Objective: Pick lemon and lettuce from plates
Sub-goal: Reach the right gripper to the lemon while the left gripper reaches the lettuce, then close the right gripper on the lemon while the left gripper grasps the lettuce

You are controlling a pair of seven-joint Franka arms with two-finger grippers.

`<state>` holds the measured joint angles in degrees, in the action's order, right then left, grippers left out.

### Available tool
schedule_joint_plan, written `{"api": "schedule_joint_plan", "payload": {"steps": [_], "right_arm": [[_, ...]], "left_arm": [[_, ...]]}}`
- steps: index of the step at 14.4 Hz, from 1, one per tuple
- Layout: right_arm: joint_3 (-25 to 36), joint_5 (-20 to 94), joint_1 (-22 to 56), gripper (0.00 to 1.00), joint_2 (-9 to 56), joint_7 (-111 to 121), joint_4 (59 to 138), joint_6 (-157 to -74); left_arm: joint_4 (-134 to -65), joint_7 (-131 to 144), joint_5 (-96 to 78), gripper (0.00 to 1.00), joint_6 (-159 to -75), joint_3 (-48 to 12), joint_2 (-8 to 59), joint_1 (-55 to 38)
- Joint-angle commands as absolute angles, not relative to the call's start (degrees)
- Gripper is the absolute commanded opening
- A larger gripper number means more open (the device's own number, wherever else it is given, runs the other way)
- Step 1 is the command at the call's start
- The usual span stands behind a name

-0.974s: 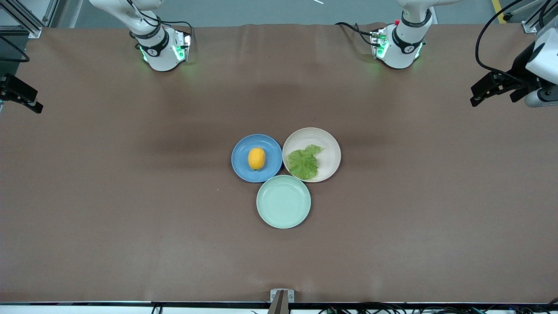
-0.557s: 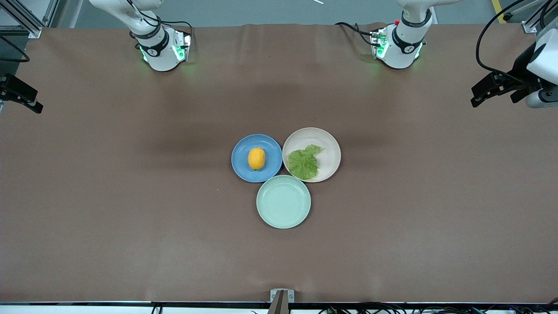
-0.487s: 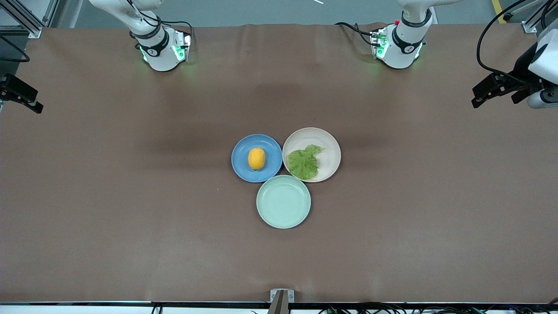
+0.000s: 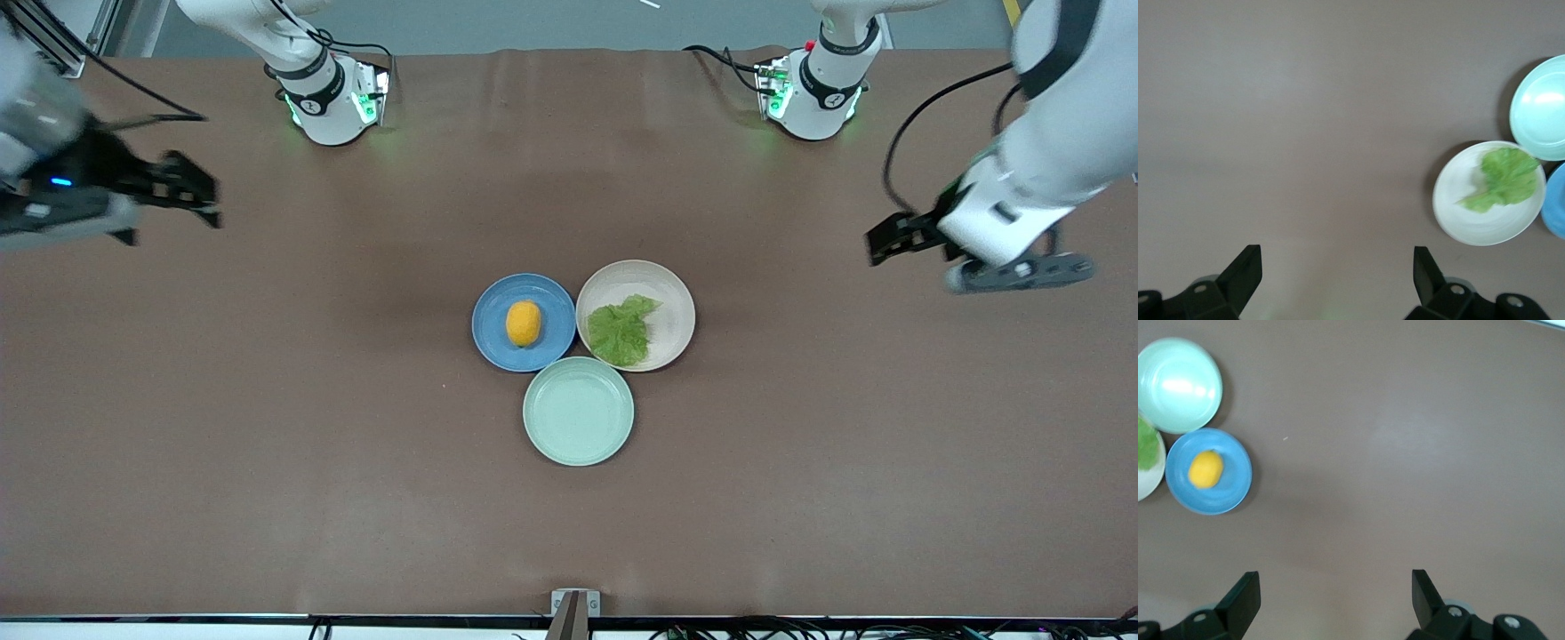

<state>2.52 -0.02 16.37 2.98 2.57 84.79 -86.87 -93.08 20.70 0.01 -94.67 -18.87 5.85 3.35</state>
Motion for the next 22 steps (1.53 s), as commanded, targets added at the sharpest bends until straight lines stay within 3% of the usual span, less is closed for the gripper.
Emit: {"api": "schedule_joint_plan", "payload": {"steps": [1, 6, 10, 13, 17, 20, 22], "right_arm": [[3.25, -0.36, 20.13, 1.00, 6.50, 2.20, 84.28, -87.54], [3.16, -0.27, 26.27, 1.00, 11.50, -4.01, 85.61, -88.06], [3.16, 1.49, 35.66, 1.00, 18.70, -16.48, 85.87, -95.34], [3.16, 4.47, 39.37, 1.00, 24.33, -22.15, 86.48, -104.29], [3.16, 9.75, 40.08, 1.00, 27.24, -22.59, 94.20, -119.68], [3.34, 9.67, 39.12, 1.00, 30.66, -22.59, 94.39, -121.20], [3.34, 9.84, 39.46, 1.00, 32.95, -23.20, 94.39, -122.95]], "left_arm": [[-91.58, 30.90, -0.53, 1.00, -98.85, -20.21, 12.28, -1.73], [-94.65, 48.05, 3.86, 1.00, -108.88, -20.21, 19.50, -10.97], [-96.15, 60.88, 6.85, 0.99, -116.79, -20.21, 25.91, -15.46], [-95.98, 70.81, 7.03, 0.93, -122.42, -20.21, 31.36, -17.66], [-95.80, 76.02, 7.03, 0.75, -126.47, -20.21, 36.64, -18.80], [-95.80, 76.46, 6.94, 0.72, -128.93, -20.21, 39.19, -18.81], [-95.80, 76.64, 6.94, 0.60, -130.42, -20.21, 40.43, -18.90]]}}
